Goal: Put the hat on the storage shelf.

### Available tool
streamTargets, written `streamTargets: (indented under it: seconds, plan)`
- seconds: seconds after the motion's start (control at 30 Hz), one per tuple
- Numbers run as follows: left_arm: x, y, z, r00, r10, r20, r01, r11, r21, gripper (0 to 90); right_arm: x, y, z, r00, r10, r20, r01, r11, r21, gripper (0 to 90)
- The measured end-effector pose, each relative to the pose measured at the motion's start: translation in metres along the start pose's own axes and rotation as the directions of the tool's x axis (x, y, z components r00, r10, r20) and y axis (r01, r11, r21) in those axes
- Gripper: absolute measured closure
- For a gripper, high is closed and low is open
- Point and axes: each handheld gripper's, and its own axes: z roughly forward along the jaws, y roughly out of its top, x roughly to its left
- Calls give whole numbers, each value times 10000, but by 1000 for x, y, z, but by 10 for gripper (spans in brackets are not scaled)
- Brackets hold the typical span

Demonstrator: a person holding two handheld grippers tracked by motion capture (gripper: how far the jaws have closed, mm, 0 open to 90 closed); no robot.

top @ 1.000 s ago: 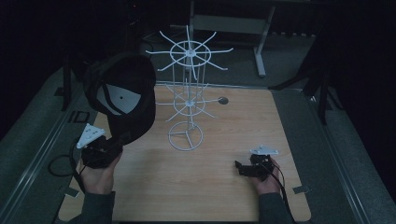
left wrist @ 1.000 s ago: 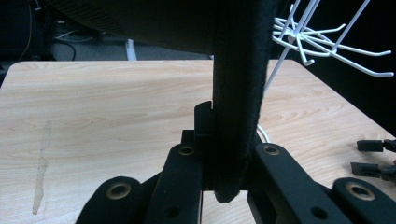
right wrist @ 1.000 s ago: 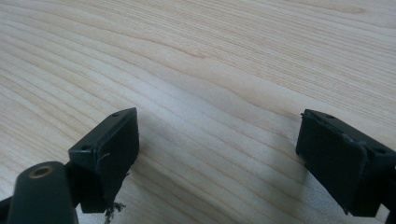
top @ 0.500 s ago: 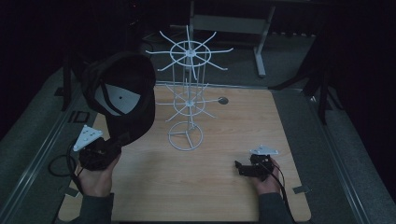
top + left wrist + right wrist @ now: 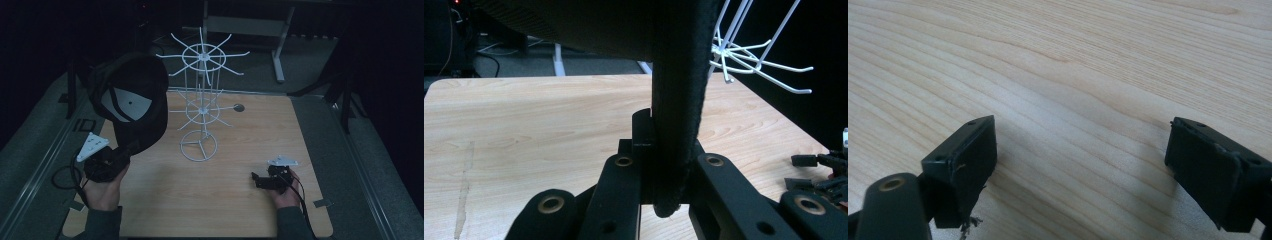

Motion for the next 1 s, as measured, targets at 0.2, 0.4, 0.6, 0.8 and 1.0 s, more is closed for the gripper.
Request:
streamTargets:
  seconds: [0.2, 0.4, 0.6, 0.8, 1.0]
  plan:
    - [-2, 2, 0, 10000, 25, 48, -25, 10000, -21, 862, 0, 0, 0, 10000, -2, 2, 2, 10000, 2, 130]
    - [-3, 4, 2, 10000, 63, 65, -63, 10000, -47, 862, 0, 0, 0, 10000, -5, 3, 5, 10000, 2, 130]
    - [-6, 6, 4, 9999, 147, 67, -146, 9999, -82, 862, 0, 0, 0, 10000, -3, 2, 3, 10000, 4, 130]
    - [-9, 8, 6, 9998, 180, 59, -179, 9998, -116, 862, 0, 0, 0, 10000, -3, 2, 3, 10000, 2, 130]
    - [-11, 11, 8, 9997, 252, 64, -252, 9996, -109, 862, 0, 0, 0, 10000, -5, 2, 5, 10000, 3, 130]
